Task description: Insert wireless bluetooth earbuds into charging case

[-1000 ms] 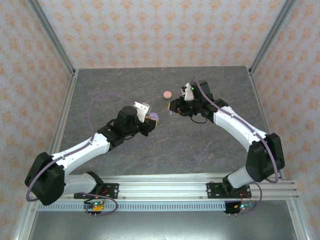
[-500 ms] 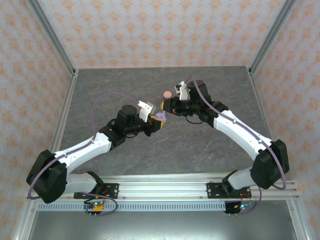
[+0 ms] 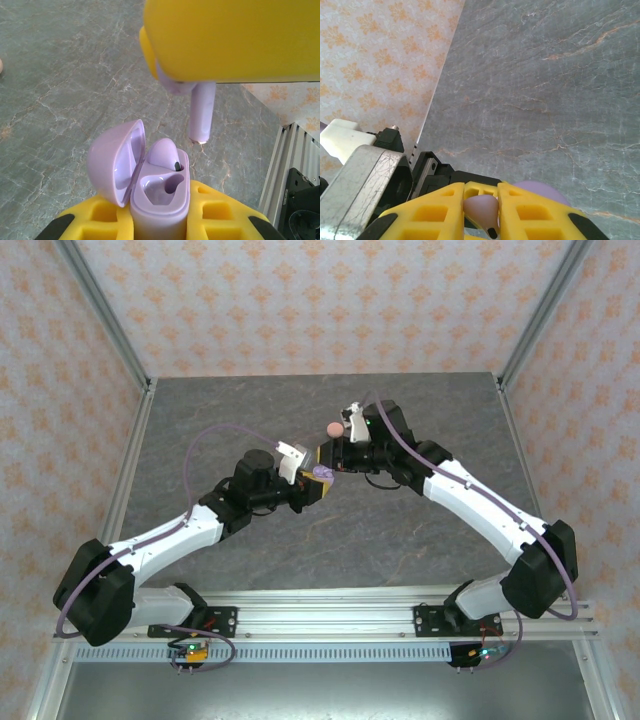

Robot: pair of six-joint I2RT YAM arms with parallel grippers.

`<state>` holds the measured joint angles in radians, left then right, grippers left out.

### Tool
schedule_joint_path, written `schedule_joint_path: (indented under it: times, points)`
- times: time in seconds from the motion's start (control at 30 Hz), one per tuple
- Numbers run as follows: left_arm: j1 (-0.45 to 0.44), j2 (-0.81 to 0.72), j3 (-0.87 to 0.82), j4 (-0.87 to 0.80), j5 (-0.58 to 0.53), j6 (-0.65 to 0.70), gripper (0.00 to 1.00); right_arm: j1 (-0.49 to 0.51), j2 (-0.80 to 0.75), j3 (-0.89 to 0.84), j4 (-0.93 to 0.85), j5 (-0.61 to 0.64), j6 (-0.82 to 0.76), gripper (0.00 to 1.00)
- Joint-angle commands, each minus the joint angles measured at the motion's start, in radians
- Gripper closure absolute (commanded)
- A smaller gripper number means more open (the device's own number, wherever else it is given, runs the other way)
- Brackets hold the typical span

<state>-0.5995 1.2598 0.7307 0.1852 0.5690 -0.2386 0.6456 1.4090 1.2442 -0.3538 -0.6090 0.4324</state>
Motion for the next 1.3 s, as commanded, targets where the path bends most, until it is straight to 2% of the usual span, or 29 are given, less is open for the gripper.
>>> schedule_joint_path:
  times: [0.0,0.67,1.07,1.27]
  points:
    - [0.006,0.001,0.028,0.04,0.006,-0.017,0.8,0.009,0.003,0.043,-0.041,0.045,-0.039,0.79]
    - [0.006,0.003,0.045,0.063,0.022,-0.039,0.8,0.025,0.031,0.057,-0.062,0.044,-0.06,0.79]
    - [0.007,0.0,0.039,0.06,-0.069,-0.066,0.8,0.029,0.037,0.051,-0.076,0.048,-0.069,0.8]
    - [0.007,-0.003,0.033,0.07,-0.062,-0.073,0.8,0.029,0.043,0.045,-0.08,0.046,-0.07,0.79]
